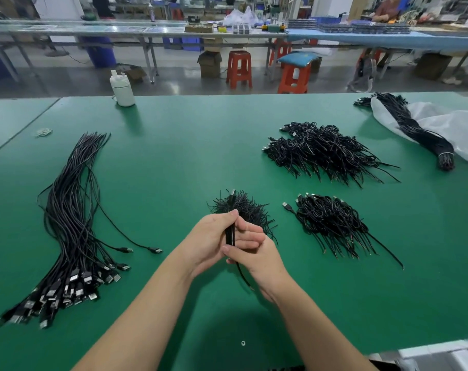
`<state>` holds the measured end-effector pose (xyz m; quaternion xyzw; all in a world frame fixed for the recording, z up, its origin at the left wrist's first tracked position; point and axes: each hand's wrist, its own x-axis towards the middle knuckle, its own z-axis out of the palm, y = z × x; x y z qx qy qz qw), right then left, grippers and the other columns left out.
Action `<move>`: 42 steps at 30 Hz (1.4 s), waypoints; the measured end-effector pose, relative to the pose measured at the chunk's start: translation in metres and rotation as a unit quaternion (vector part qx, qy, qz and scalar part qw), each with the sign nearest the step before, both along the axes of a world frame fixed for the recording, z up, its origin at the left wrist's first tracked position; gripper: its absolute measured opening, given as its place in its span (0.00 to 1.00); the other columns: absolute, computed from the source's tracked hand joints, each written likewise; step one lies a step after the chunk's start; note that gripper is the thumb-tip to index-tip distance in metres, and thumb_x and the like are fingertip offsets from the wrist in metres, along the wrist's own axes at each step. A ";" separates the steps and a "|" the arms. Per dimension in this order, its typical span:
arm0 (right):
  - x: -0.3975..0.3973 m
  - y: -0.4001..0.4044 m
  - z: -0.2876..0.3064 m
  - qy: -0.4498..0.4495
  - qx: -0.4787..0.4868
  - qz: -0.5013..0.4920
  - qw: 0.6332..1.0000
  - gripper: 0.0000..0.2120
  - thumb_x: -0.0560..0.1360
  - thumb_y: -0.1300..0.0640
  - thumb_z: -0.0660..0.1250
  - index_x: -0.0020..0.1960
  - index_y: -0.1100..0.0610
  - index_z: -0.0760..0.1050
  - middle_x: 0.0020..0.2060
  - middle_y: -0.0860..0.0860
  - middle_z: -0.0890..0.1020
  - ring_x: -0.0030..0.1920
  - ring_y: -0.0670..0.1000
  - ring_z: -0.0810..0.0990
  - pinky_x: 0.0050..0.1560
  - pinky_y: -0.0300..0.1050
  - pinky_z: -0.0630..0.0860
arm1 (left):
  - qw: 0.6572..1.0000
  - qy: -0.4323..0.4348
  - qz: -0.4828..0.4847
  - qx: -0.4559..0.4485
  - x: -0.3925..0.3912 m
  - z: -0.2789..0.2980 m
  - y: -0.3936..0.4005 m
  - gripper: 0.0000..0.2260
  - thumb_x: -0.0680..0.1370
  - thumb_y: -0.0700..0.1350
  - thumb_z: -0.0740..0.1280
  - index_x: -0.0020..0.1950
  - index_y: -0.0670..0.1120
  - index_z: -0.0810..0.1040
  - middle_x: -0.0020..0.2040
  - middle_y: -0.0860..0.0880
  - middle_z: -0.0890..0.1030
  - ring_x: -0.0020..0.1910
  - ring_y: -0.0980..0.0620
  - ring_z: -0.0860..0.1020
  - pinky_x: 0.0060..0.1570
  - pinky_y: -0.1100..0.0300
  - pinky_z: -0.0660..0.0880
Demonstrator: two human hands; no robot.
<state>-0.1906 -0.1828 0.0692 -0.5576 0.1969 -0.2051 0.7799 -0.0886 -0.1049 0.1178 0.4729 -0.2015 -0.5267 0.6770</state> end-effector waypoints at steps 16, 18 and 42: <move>-0.010 0.006 0.005 0.031 -0.181 -0.003 0.983 0.15 0.66 0.57 0.76 0.35 0.52 0.68 0.28 0.46 0.71 0.32 0.47 0.68 0.36 0.44 0.70 | 0.972 -0.160 -0.172 -0.021 0.008 0.021 0.022 0.16 0.83 0.50 0.61 0.41 0.43 0.81 0.57 0.35 0.82 0.59 0.38 0.80 0.58 0.54 0.76; -0.011 0.007 0.010 0.033 -0.210 -0.006 0.977 0.15 0.65 0.55 0.76 0.38 0.57 0.69 0.30 0.49 0.71 0.33 0.47 0.67 0.35 0.44 0.68 | 0.966 -0.179 -0.184 -0.027 0.012 0.023 0.028 0.16 0.82 0.51 0.62 0.44 0.43 0.83 0.58 0.35 0.81 0.62 0.38 0.78 0.63 0.52 0.74; -0.019 -0.009 0.031 0.188 -0.562 0.011 0.806 0.05 0.83 0.54 0.53 0.52 0.55 0.64 0.48 0.52 0.72 0.44 0.63 0.76 0.45 0.59 0.72 | 0.688 -0.676 0.157 0.211 -0.014 0.007 0.013 0.19 0.75 0.66 0.52 0.49 0.56 0.73 0.28 0.52 0.75 0.34 0.51 0.77 0.36 0.57 0.71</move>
